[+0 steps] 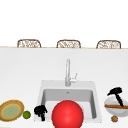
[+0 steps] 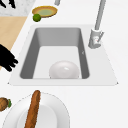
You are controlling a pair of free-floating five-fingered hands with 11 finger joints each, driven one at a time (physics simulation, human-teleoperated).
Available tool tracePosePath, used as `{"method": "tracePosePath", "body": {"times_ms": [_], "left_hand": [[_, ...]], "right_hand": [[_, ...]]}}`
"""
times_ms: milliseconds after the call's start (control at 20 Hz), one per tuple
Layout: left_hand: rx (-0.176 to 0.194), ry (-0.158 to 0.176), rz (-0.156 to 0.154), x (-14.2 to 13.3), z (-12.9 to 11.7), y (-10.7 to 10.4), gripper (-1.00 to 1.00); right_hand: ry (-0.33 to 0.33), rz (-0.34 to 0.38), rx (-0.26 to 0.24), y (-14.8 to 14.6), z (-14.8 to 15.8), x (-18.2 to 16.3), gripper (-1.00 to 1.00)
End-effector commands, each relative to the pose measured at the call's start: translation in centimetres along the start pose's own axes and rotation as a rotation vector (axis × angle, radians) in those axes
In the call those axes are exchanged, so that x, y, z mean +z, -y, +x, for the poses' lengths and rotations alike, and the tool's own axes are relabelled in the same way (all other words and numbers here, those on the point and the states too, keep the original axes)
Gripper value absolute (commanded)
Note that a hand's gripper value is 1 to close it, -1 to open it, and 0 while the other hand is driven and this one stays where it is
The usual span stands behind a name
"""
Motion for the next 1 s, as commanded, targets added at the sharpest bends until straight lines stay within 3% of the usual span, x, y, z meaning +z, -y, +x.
{"method": "tracePosePath", "body": {"times_ms": [0,300,450,700,950], "left_hand": [[0.000,0.000,0.000,0.0,0.0,0.0,0.00],[0.000,0.000,0.000,0.0,0.0,0.0,0.00],[0.000,0.000,0.000,0.0,0.0,0.0,0.00],[0.000,0.000,0.000,0.0,0.0,0.0,0.00],[0.000,0.000,0.000,0.0,0.0,0.0,0.00]], "right_hand": [[-0.010,-0.004,-0.050,-2.1,-1.3,0.3,-1.00],[0.005,0.013,-0.064,-5.5,-3.2,-1.5,-1.00],[-0.018,0.029,-0.095,-6.6,-3.4,-2.5,-1.00],[-0.069,0.040,-0.120,-6.4,-3.6,-2.8,-1.00],[-0.045,0.070,-0.104,-5.3,-4.8,-4.3,-1.00]]}}
